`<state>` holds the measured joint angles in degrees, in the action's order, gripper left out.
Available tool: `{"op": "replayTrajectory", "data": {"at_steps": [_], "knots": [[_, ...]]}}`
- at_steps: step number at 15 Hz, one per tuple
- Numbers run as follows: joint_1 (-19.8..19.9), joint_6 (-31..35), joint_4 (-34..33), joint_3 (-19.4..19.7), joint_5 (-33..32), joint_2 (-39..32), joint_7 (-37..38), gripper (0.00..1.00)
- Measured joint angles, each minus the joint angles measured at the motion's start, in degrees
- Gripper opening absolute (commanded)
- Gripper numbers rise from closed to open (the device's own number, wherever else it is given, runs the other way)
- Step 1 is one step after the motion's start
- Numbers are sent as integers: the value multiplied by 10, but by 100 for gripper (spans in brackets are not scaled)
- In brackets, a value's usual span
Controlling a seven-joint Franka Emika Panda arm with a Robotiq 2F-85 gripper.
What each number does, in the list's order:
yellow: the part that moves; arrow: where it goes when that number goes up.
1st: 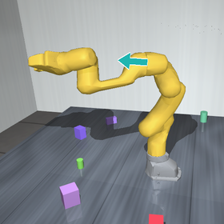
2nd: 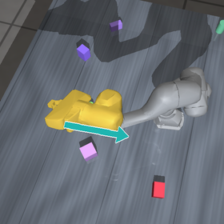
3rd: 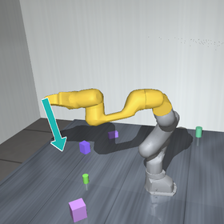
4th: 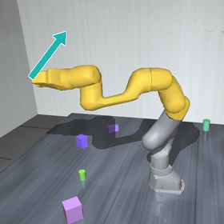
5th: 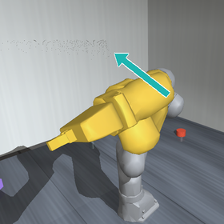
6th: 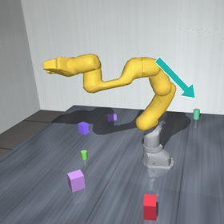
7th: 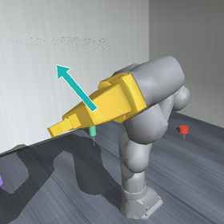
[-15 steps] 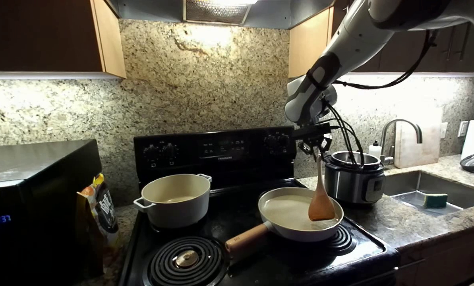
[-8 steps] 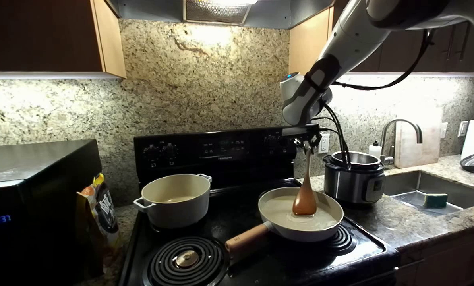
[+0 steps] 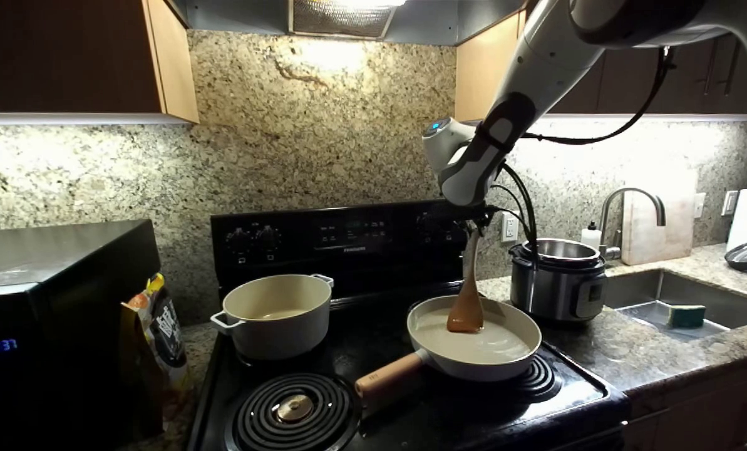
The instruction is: Use the spatula to stir the water
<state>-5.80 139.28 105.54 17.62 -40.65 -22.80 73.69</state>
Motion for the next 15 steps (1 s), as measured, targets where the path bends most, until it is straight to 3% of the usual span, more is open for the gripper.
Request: {"op": "replayTrajectory", "data": {"at_steps": [8, 15], "knots": [[-5, -7, 18, -35, -56, -30, 1, 11], [13, -7, 55, -32, -56, 0, 1, 11]]}}
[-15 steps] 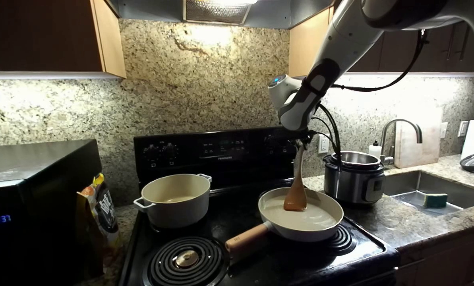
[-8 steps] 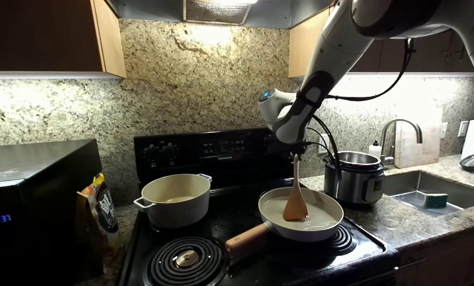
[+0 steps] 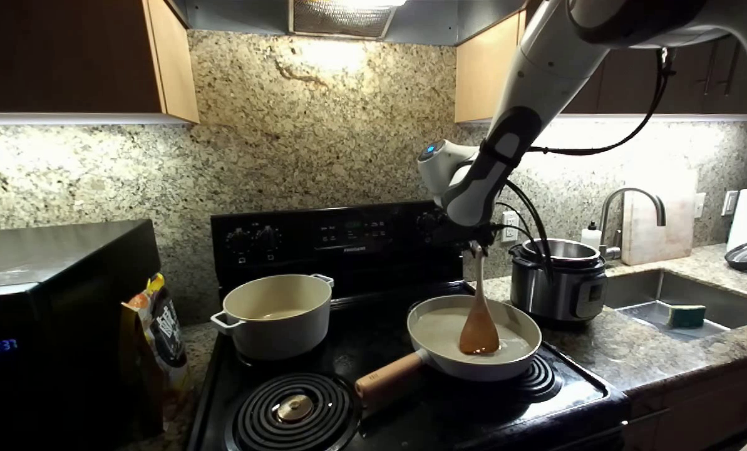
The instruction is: Use the spatula to stir the water
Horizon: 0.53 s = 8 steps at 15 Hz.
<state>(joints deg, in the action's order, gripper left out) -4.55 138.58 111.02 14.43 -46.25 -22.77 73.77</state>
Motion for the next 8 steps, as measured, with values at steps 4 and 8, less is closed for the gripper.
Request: {"op": "replayTrajectory", "data": {"at_steps": [4, 8], "knots": [[9, -3, 2, 9, -13, 23, 18, 11], [8, -39, -24, 8, -41, 23, 67, 11]]}}
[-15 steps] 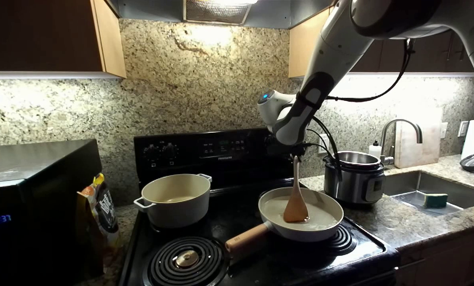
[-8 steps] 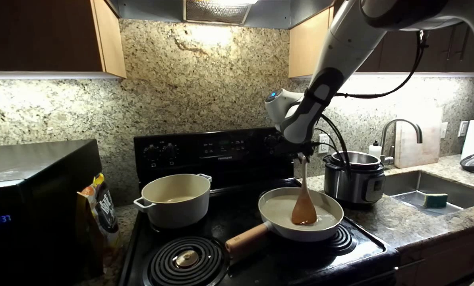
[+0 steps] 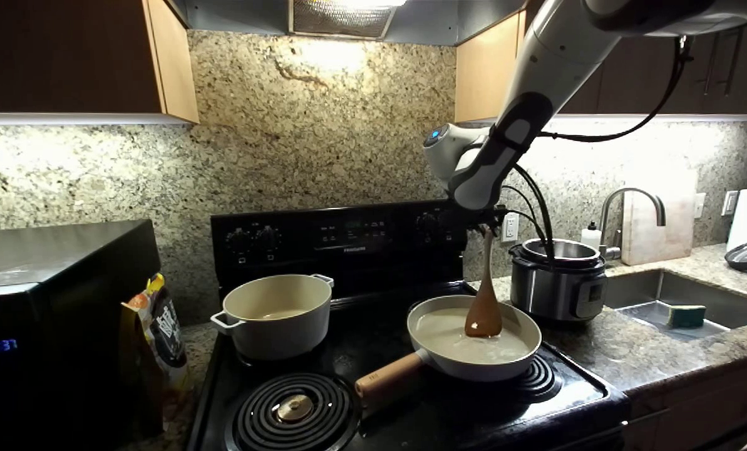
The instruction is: Use the spatula to stir the water
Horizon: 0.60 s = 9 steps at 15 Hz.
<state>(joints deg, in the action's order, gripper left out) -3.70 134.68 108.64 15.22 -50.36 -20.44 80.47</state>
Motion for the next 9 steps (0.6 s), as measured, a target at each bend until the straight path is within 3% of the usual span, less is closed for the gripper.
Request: {"op": "replayTrajectory", "data": {"at_steps": [9], "knots": [[-3, -56, -58, -39, 0, -42, 1, 11]]}}
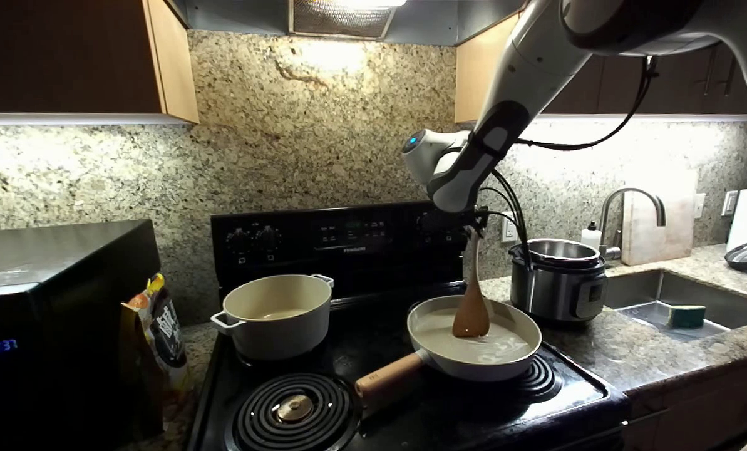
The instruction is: Use the spatula to stir the water
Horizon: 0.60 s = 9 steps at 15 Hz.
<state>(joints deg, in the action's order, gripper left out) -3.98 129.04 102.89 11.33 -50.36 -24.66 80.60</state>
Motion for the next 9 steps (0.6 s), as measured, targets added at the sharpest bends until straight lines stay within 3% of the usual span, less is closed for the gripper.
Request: {"op": "replayTrajectory", "data": {"at_steps": [4, 9], "knots": [[1, -6, -9, -21, 3, -26, -24, 11], [13, -6, 0, -48, 61, -30, -167, 11]]}}
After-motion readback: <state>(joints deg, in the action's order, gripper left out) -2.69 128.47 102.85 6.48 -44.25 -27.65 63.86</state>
